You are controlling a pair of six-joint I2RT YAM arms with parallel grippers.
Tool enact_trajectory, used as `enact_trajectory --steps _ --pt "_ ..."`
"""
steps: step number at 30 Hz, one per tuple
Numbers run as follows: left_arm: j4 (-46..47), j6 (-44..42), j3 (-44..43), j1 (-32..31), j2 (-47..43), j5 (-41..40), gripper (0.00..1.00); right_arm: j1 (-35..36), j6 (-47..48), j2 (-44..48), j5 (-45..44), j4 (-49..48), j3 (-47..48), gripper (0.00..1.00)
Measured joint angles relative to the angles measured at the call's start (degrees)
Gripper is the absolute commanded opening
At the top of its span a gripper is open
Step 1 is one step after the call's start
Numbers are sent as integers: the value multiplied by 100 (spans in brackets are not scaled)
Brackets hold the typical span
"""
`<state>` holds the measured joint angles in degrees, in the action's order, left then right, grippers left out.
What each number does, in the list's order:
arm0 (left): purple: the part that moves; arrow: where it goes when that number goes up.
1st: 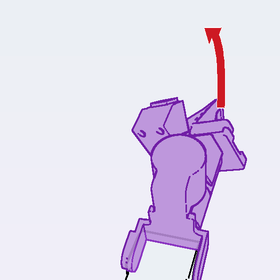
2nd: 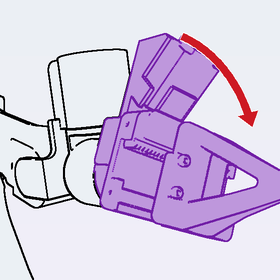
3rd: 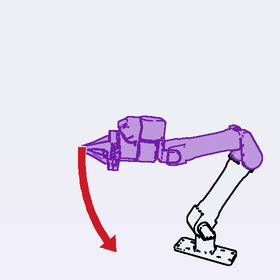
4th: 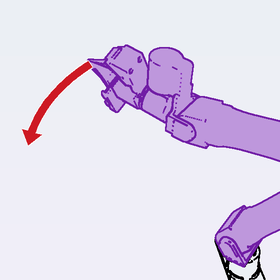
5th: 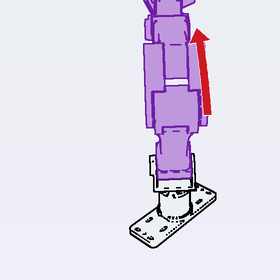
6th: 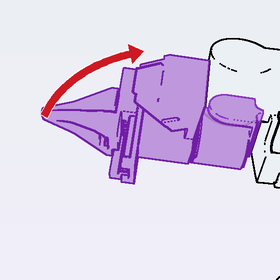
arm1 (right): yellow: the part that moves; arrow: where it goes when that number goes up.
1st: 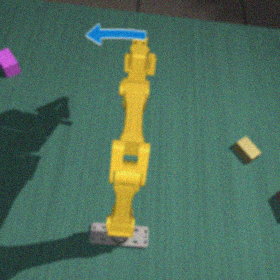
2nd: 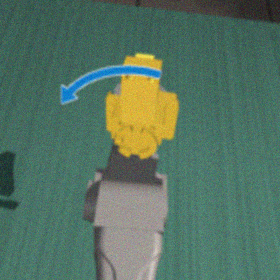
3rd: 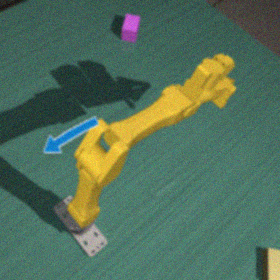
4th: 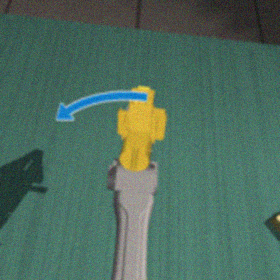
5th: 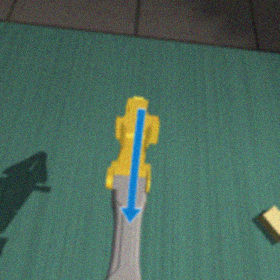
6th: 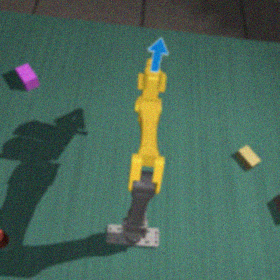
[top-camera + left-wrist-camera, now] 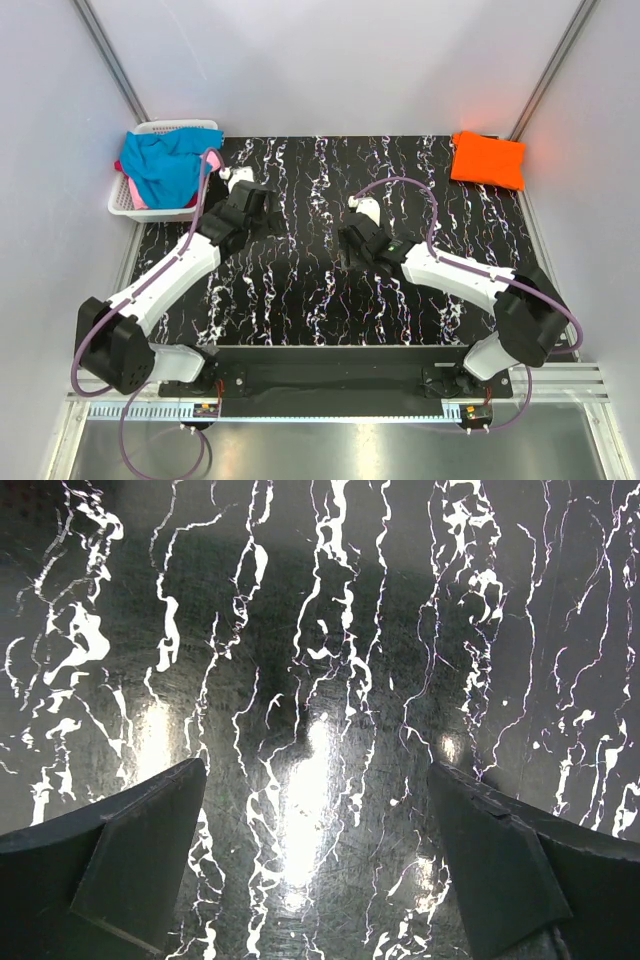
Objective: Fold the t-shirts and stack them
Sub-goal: Grab the tshirt from the pile
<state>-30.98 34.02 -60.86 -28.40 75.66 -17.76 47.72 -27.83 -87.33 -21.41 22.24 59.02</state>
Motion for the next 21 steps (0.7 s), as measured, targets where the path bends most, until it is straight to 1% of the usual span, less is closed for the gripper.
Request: enact_trajectory --steps 8,12,15,16,21 --pt "-15 -122 2 -2 -326 -116 99 0 -31 4 4 -9 0 66" --pt "-22 -92 2 7 -393 -376 99 0 -79 68 4 -15 -22 66" --pt "-140 33 -59 166 -348 -522 93 0 -125 223 4 -11 -122 66" --pt "-234 105 -155 339 -267 -518 87 0 -140 280 2 -13 -168 66" --pt "-664 273 -999 1276 435 -570 77 0 -192 455 0 -11 -330 66"
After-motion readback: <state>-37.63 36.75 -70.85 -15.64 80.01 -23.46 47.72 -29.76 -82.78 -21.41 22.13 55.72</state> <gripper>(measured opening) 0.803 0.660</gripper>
